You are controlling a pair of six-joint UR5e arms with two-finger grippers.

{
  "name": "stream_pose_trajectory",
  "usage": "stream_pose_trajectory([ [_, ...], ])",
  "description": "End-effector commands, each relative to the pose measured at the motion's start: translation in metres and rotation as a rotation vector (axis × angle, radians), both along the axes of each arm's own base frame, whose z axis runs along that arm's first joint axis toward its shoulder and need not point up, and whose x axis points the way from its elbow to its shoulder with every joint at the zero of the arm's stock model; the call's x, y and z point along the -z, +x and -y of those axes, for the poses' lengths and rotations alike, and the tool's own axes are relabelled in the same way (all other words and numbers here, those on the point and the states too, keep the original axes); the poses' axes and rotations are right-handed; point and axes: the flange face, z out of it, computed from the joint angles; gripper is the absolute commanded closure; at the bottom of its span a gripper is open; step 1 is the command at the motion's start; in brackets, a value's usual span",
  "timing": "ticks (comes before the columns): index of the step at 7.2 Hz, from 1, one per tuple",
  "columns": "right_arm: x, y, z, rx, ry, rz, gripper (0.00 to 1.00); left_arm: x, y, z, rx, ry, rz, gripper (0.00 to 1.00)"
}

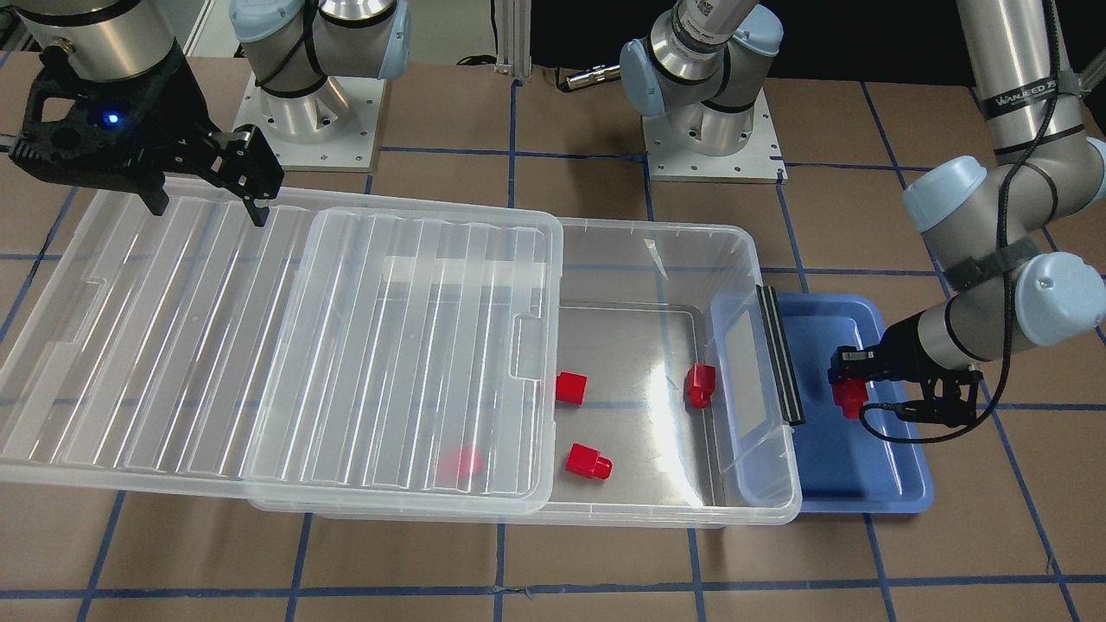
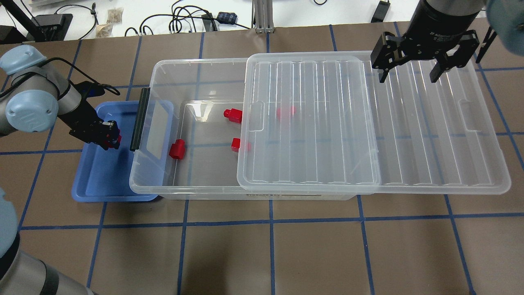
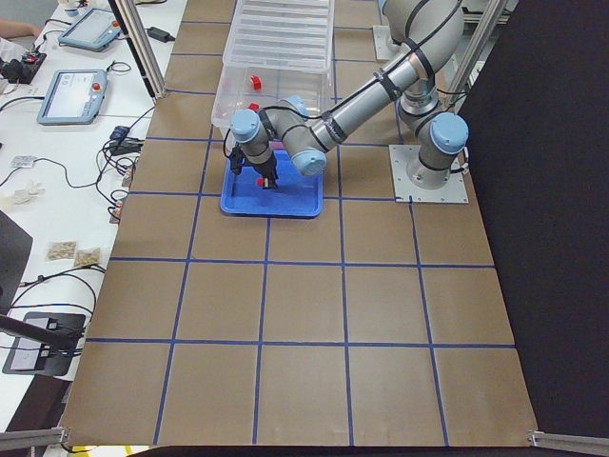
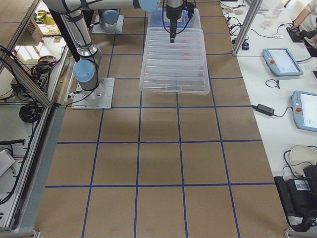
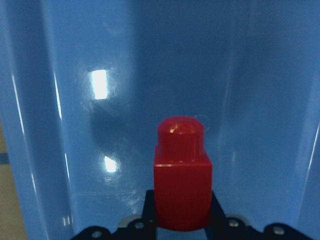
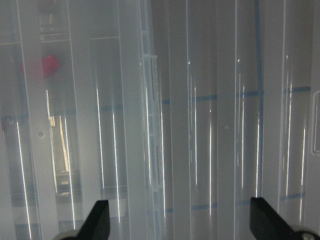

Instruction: Place red block in blue tray from box

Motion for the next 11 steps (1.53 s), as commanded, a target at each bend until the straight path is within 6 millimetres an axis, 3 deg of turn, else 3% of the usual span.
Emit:
stream_pose_trajectory([
  [1, 0.004, 0.000, 0.002, 0.000, 0.010, -0.003, 0.00, 0.014, 0.001, 0.002, 0.002, 0.014, -0.006, 0.98],
  [2, 0.004, -0.003, 0.004, 0.006, 0.008, 0.006, 0.00, 0.015, 0.001, 0.001, 0.007, 0.015, -0.006, 0.74],
  [3, 0.003, -0.009, 0.007, 0.015, 0.002, 0.012, 0.00, 0.015, 0.001, 0.001, 0.011, 0.018, -0.003, 0.64],
  [4, 0.006, -0.029, 0.015, 0.029, 0.011, 0.014, 0.00, 0.014, 0.002, 0.002, 0.008, 0.015, -0.001, 0.46],
  [5, 0.005, -0.065, 0.020, 0.044, 0.011, 0.015, 0.00, 0.012, 0.001, 0.002, 0.008, 0.012, 0.001, 0.16],
  [7, 0.007, -0.133, 0.022, 0.009, 0.019, 0.010, 0.00, -0.011, -0.002, 0.006, -0.001, -0.020, 0.014, 0.00],
  [8, 0.012, -0.174, 0.020, -0.024, 0.016, 0.009, 0.00, -0.032, -0.008, 0.005, -0.047, -0.047, 0.036, 0.00],
  [9, 0.018, -0.215, 0.019, -0.027, 0.028, 0.011, 0.00, -0.062, -0.012, 0.002, -0.068, -0.080, 0.056, 0.00],
  [10, 0.032, -0.252, 0.020, 0.026, 0.055, 0.016, 0.00, -0.107, -0.016, 0.000, -0.105, -0.066, 0.061, 0.00],
  [11, 0.050, -0.286, 0.026, -0.018, 0.060, 0.017, 0.00, -0.166, -0.017, 0.003, -0.121, -0.085, 0.070, 0.00],
])
